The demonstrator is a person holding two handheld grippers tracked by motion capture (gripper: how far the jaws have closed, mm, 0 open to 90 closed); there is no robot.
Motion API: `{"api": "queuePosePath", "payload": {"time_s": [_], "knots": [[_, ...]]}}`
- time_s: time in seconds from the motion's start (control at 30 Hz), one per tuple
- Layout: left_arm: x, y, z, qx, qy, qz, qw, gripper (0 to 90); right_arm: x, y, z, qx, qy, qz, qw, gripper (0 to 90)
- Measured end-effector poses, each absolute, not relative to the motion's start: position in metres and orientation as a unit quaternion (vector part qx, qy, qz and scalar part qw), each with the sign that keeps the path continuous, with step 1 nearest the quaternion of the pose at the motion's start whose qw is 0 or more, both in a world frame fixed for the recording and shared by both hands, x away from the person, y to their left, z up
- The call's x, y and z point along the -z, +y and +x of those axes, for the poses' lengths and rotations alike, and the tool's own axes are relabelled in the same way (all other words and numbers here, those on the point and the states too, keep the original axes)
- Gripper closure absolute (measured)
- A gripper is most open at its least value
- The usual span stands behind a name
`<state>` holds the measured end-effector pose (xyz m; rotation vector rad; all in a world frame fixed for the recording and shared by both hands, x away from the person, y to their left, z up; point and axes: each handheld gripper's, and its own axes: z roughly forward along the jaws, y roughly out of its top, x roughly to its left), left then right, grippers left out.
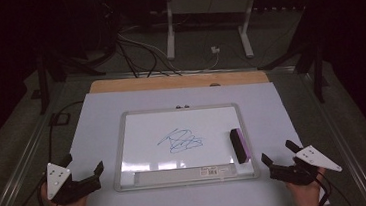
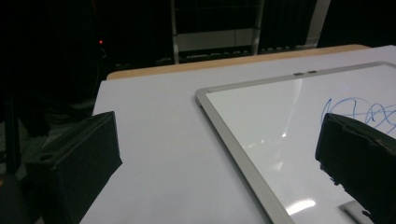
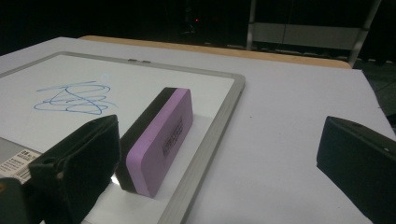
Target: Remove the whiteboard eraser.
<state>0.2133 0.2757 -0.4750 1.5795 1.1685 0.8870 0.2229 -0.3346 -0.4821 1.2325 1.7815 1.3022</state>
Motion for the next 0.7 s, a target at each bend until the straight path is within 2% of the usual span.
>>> {"api": "queuePosePath", "payload": {"time_s": [0.7], "knots": [[0.479,0.274,0.212,-0.35,0.471,0.648,0.486,0.8,0.479,-0.336,0.236,-0.499,0.668,0.476,0.281,0.2]]}}
